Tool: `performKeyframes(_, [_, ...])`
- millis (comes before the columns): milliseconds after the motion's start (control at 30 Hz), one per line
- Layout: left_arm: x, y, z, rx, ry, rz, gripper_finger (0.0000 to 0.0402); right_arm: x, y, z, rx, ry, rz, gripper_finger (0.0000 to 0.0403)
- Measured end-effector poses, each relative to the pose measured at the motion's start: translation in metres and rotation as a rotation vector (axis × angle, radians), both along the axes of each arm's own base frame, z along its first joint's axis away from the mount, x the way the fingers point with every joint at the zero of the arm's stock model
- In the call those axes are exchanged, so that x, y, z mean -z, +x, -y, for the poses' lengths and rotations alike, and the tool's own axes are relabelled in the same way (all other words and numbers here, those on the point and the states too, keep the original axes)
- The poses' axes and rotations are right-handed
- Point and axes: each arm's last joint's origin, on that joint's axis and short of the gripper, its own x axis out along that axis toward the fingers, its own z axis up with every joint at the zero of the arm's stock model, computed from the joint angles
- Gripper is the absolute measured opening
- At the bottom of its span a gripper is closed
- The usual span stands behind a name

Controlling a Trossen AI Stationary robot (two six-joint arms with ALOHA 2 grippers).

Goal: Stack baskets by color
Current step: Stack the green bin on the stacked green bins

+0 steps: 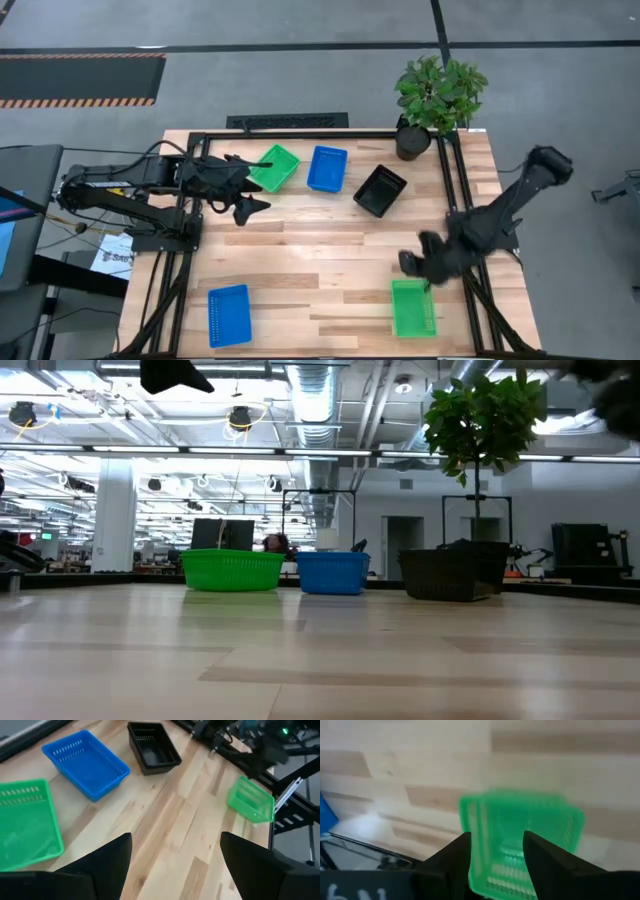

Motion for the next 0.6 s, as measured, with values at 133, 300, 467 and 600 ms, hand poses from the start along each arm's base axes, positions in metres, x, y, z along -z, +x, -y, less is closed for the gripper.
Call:
performKeyframes(133, [-0.001, 0.001, -0.001, -0.027, 0.041, 0.008, 0.029, -0.004, -0.003, -0.028, -0.033, 0.005, -0.018, 0.0196])
performKeyframes(300, [-0.001, 0.001, -0.002, -0.029, 0.057, 0.011, 0.029, -0.011, 0.003, -0.045, -0.074, -0.042, -0.122, 0.0196])
performKeyframes(467, [-0.001, 0.001, -0.002, -0.03, 0.058, 0.012, 0.029, 0.0, 0.009, -0.056, -0.109, -0.074, -0.309, 0.0194])
performKeyframes(600, [-0.001, 0.001, -0.002, -0.03, 0.058, 0.012, 0.029, 0.012, 0.015, -0.064, -0.116, -0.081, -0.354, 0.0194])
